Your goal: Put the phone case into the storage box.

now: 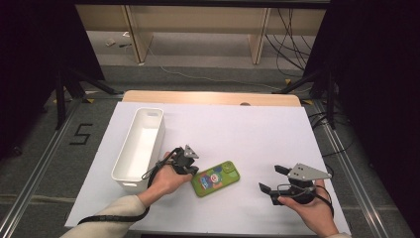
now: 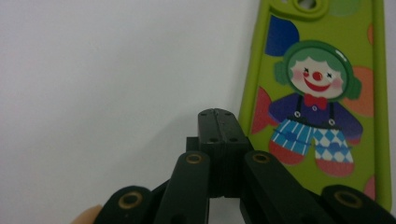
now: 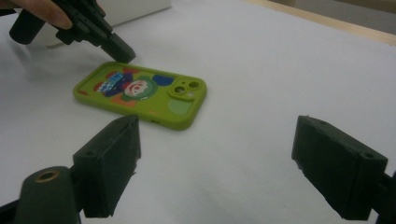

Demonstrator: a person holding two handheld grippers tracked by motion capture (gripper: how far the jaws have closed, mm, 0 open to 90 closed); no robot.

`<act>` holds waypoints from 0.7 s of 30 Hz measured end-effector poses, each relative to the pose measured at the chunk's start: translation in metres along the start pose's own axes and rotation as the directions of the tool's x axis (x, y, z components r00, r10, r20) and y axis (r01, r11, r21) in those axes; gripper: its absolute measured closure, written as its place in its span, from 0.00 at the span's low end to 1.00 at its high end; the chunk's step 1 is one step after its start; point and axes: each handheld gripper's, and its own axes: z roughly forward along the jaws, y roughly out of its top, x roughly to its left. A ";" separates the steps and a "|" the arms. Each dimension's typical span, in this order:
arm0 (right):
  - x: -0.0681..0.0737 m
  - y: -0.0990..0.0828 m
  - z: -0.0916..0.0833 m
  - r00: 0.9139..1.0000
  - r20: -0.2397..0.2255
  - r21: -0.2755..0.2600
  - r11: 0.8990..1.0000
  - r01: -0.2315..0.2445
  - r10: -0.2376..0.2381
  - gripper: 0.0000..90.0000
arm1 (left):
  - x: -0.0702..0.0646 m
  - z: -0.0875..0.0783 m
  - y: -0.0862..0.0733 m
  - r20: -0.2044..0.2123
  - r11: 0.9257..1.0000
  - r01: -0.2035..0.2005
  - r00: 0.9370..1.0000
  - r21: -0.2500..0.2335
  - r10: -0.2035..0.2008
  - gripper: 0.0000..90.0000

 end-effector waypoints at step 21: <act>-0.001 -0.001 -0.001 1.000 0.004 -0.001 1.000 -0.001 0.001 0.18 | -0.013 -0.007 -0.007 0.045 0.998 -0.037 0.998 0.048 0.035 1.00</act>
